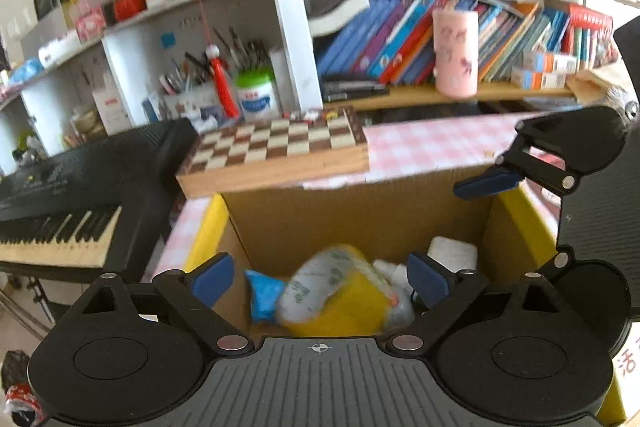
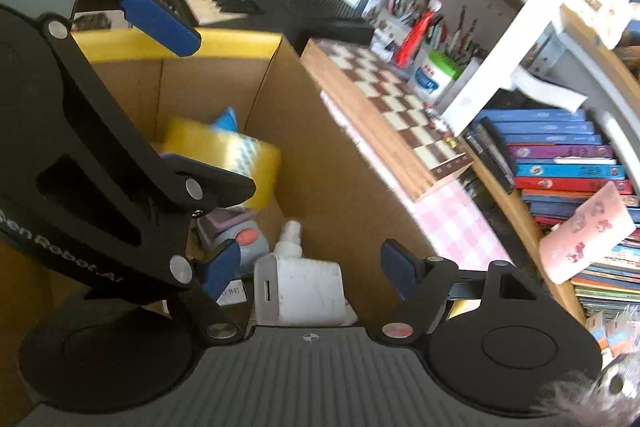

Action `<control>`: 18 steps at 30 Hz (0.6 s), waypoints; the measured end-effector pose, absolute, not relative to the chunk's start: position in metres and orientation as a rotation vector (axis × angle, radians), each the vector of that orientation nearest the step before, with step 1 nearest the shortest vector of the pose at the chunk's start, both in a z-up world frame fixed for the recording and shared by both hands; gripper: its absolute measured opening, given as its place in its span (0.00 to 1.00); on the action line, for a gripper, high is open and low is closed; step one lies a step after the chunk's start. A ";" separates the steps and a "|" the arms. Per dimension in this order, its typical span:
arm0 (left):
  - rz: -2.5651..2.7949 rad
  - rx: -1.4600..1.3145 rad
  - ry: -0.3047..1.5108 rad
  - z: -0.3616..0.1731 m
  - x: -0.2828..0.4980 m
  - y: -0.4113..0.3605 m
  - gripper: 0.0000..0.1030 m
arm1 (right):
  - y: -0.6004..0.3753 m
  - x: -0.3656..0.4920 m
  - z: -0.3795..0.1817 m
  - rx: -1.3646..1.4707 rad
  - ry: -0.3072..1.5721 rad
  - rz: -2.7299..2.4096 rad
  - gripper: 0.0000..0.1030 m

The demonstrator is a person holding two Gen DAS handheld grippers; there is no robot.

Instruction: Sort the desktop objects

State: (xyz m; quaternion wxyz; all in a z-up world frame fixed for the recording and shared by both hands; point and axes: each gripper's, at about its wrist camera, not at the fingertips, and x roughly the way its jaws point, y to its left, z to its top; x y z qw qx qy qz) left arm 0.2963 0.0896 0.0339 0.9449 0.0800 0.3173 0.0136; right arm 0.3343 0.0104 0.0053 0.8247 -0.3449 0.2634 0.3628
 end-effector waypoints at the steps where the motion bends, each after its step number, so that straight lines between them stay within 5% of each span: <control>1: 0.031 0.157 0.630 0.038 0.292 0.091 0.93 | 0.008 0.331 0.009 -0.721 0.551 0.765 0.73; 18: 0.038 0.019 0.370 0.084 0.192 0.090 0.99 | -0.054 0.263 0.068 -0.353 0.416 0.464 0.82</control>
